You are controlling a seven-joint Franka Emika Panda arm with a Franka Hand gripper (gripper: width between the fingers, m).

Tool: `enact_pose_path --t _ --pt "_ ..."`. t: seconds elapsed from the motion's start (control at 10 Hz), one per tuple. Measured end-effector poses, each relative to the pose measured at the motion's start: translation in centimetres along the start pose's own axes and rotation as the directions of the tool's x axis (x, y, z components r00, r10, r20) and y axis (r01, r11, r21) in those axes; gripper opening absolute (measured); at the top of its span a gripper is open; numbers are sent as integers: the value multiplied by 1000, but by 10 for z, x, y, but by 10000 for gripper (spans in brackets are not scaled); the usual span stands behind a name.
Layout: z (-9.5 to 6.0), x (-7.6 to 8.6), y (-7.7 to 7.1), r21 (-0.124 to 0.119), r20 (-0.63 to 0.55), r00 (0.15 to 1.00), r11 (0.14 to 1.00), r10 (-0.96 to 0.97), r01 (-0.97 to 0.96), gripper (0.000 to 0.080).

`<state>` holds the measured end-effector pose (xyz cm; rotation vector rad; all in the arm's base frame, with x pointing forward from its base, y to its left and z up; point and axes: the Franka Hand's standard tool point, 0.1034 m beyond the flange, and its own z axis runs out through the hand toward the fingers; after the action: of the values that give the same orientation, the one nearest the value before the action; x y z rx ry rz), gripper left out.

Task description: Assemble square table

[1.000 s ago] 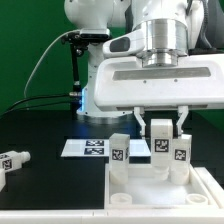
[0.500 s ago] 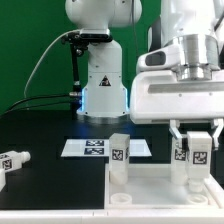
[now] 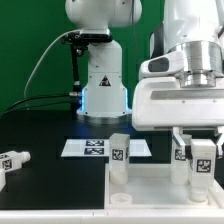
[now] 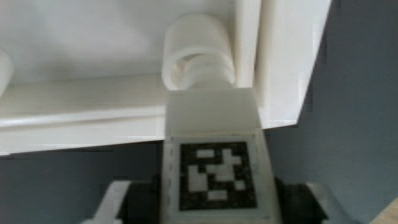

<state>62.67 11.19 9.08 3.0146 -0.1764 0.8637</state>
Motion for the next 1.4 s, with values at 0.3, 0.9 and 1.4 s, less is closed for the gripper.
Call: enact_pose_path --t 0.3,0.9,1.4 --pt "3 -1 12 -11 11 1000 1000 16 -16 284" --pt "9 -7 12 -18 -6 1000 1000 4 -4 284" --pt "10 -8 11 -18 15 1000 1000 3 -3 444"
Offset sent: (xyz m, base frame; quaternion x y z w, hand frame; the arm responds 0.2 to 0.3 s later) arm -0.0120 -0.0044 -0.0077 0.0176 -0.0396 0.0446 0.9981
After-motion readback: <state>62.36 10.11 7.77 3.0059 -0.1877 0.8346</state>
